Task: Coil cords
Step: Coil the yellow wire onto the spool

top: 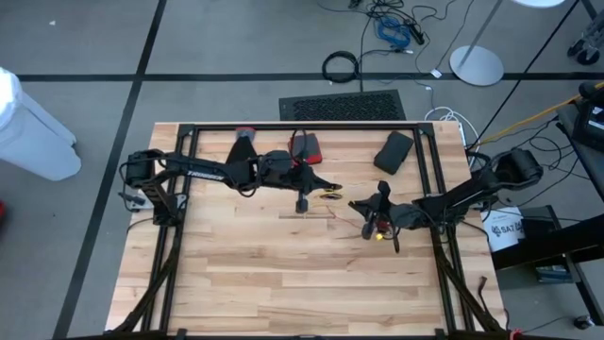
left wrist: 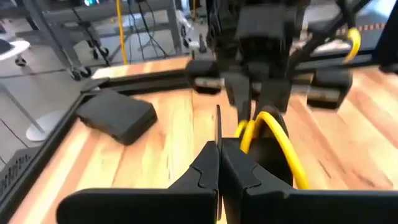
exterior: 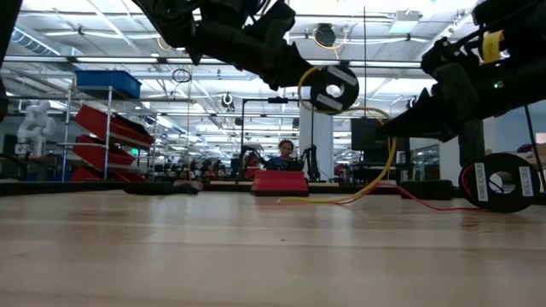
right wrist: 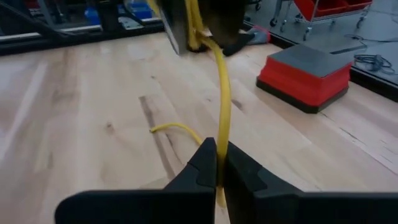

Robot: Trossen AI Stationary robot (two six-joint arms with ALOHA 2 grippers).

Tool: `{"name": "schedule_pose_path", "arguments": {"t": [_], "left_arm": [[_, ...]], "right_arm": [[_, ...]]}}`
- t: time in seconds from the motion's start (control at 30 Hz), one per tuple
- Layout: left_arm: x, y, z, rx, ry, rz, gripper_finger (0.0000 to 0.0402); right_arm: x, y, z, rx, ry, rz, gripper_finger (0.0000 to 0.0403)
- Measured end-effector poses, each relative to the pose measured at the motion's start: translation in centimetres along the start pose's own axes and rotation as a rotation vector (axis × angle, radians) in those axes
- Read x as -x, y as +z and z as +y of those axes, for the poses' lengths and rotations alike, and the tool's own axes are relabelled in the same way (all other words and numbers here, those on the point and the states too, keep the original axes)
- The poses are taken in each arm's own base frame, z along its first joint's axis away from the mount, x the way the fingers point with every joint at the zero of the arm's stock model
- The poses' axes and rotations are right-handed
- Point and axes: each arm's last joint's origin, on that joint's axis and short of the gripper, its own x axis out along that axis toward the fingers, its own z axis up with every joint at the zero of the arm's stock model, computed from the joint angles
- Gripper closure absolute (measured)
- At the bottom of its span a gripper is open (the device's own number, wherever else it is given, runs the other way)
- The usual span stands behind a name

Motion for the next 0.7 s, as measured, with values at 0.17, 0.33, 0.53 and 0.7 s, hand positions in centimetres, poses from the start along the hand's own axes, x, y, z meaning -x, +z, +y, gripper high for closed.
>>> {"name": "schedule_pose_path", "arguments": {"t": [0.17,0.33,0.53,0.7], "left_arm": [[0.0,-0.6,0.1,-0.028,0.011,0.064,0.0402],[0.1,-0.9,0.2,-0.052,0.073,0.11,0.0402],[-0.1,-0.6,-0.2,-0.1,0.174,0.099,0.0402],[-0.8,-0.8,-0.8,-0.119,0.257,0.103,0.0402]], "right_arm": [[0.7,0.7,0.2,-0.021,-0.006,-0.044,0.0402],[0.9,1.6,0.4,-0.038,0.008,-0.091,0.0403],[-0.2,3.8,1.8,0.002,0.027,-0.118,0.0403],[-1.6,5.7,2.8,0.049,0.0,-0.121,0.0403]]}}
